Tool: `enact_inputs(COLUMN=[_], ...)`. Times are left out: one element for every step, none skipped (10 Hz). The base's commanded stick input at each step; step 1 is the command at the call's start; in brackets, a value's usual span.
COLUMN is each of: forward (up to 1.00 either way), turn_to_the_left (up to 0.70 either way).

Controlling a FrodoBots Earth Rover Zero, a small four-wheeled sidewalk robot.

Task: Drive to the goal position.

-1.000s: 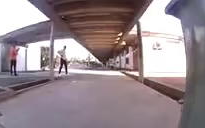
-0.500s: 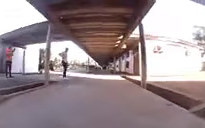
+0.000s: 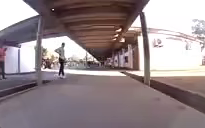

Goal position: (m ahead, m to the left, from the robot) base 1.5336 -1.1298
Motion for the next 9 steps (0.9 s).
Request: enact_inputs(forward=[0.7,0.7,0.7,0.7,0.7,0.7,0.7,0.7,0.7], turn_to_the_left=[0.0,0.0,0.0,0.0,0.0,0.0,0.0,0.0,0.0])
